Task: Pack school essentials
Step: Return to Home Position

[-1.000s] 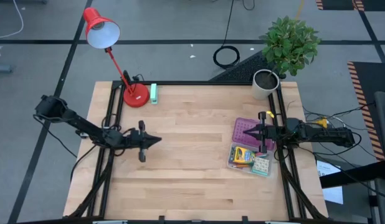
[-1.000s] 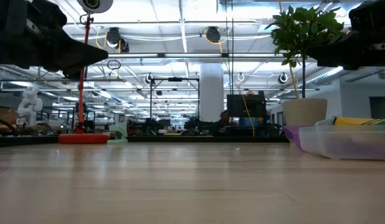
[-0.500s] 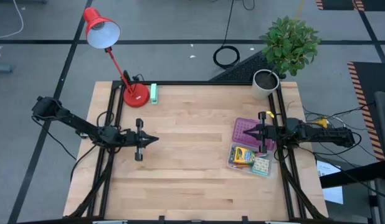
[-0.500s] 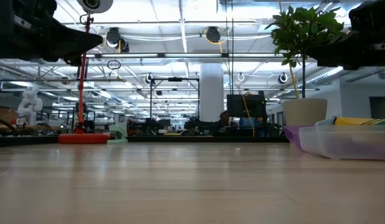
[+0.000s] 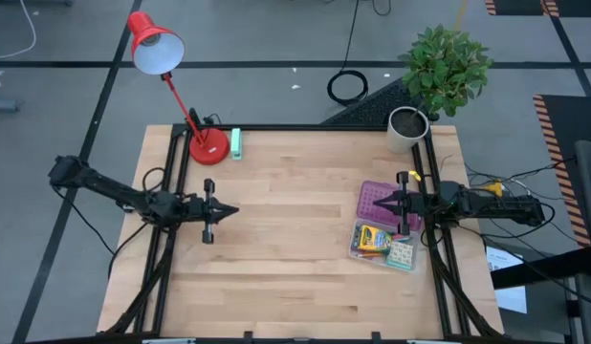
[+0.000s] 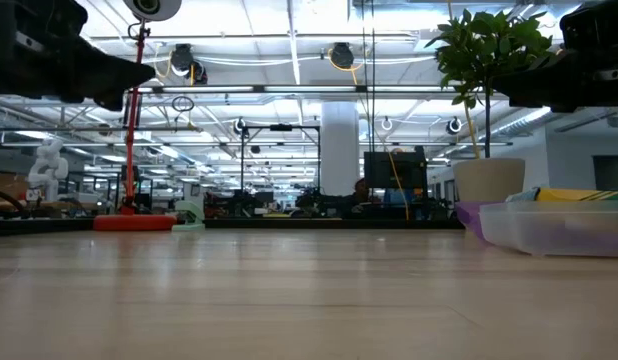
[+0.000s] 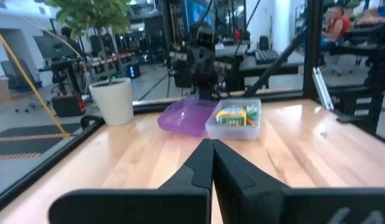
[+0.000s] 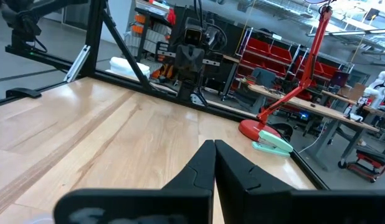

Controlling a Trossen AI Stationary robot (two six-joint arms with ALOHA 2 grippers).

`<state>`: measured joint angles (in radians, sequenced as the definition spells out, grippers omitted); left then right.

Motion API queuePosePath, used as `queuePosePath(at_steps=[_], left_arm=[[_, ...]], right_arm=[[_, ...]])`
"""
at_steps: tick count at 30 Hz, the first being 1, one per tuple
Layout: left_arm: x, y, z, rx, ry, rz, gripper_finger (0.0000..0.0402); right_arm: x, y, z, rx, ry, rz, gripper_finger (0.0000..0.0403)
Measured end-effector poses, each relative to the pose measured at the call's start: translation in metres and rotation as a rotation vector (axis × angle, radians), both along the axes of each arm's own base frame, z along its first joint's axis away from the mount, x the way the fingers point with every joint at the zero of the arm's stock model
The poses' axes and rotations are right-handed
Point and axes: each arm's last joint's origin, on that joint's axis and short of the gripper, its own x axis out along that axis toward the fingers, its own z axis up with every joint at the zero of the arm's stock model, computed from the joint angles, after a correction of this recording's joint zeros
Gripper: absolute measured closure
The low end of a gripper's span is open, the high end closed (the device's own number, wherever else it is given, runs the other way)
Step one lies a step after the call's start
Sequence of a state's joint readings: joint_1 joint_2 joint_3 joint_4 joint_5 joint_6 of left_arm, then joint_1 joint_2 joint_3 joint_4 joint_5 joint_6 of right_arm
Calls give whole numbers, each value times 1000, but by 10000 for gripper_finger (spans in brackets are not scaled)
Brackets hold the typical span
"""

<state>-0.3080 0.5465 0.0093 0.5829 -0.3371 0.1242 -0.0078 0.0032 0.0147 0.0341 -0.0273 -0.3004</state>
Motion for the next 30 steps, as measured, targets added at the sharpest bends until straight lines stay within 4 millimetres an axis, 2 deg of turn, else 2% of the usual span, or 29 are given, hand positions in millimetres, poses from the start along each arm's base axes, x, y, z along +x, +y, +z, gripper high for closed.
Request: queuePosePath(at_steps=[10,20,30], left_arm=[[-6,8,-1,67,27,6,396],[-10,22,-3,47,48,8,396],[-17,23,-5,53,69,8,397]], right_arm=[[0,0,0,0,0,0,403],[0,0,0,0,0,0,403],[0,0,0,0,0,0,403]])
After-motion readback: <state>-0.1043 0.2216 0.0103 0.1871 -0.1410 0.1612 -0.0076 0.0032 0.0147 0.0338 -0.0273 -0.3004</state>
